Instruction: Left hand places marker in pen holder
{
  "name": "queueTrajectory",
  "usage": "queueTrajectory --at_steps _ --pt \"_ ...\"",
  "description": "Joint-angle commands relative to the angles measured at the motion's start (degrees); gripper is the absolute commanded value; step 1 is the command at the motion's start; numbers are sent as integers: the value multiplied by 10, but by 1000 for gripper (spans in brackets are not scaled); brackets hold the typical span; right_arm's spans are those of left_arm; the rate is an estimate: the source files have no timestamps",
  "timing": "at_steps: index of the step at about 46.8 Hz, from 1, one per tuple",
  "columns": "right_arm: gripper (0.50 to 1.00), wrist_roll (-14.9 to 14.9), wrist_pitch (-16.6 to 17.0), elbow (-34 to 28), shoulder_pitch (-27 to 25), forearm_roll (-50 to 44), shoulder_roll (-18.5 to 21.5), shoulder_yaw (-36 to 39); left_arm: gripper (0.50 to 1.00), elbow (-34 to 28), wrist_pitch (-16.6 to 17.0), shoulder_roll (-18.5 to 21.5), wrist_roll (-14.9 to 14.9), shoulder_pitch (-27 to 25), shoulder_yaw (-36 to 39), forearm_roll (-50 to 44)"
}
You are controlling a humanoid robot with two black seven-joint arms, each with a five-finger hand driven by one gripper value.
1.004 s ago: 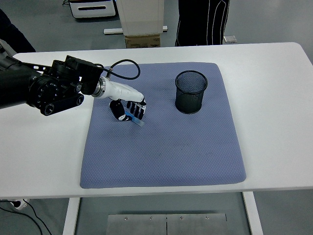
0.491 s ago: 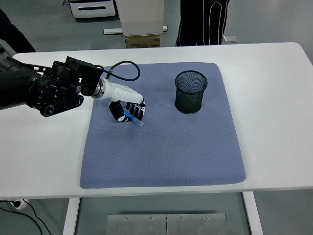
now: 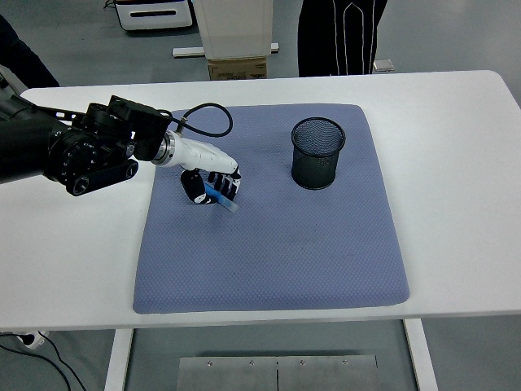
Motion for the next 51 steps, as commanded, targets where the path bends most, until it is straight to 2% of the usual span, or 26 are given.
queueTrajectory --at_steps 1,23,35,51 --pt "1000 0 0 -1 -1 0 0 0 500 0 -1 0 0 -1 0 0" --pt "1000 0 1 0 0 0 0 0 500 -1 -3 4 -1 -18 -2 -15" --pt "1000 0 0 0 0 0 0 0 500 -1 -19 4 -2 -47 -14 -67" --pt "1000 0 0 0 0 0 0 0 500 -1 -39 -4 -3 -60 -83 -161"
